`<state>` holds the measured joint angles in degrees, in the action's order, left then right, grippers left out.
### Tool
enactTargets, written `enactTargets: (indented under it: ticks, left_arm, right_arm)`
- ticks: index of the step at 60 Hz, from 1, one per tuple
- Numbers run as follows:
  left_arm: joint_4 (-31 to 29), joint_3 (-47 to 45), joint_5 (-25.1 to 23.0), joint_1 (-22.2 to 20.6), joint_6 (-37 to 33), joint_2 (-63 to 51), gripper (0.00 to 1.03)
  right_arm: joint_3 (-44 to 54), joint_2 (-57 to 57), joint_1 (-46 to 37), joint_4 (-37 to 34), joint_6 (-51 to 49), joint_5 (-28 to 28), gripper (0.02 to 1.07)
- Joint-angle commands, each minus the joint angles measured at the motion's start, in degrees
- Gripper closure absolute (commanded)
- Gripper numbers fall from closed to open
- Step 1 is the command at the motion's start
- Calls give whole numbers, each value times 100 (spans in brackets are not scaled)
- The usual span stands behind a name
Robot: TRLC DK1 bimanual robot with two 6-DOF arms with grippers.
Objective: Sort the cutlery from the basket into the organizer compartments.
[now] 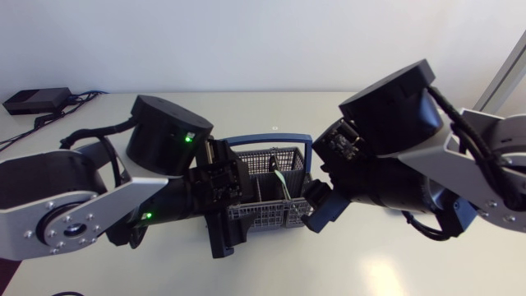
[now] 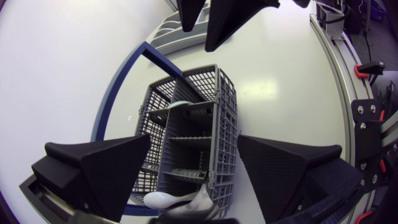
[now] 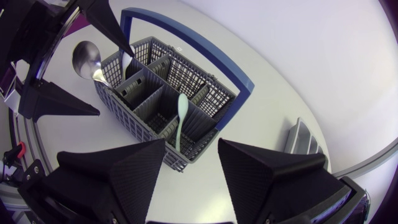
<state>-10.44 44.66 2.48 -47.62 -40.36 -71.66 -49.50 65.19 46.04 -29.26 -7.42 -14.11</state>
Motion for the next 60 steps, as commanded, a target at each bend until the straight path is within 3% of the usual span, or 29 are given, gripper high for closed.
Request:
enactTargets:
  ticks: [1, 39, 60]
  left_arm:
    - [24, -274, 42, 77, 10, 275, 7]
    - [-248, -731, 33, 332, 37, 978, 7]
    - [-240, -784, 24, 323, 54, 1022, 7]
  right_arm:
    - [-254, 310, 195, -89, 223, -145, 44]
    - [-860, 2103, 854, 315, 373, -1235, 45]
    - [-1009, 2578, 678, 553, 417, -1621, 56]
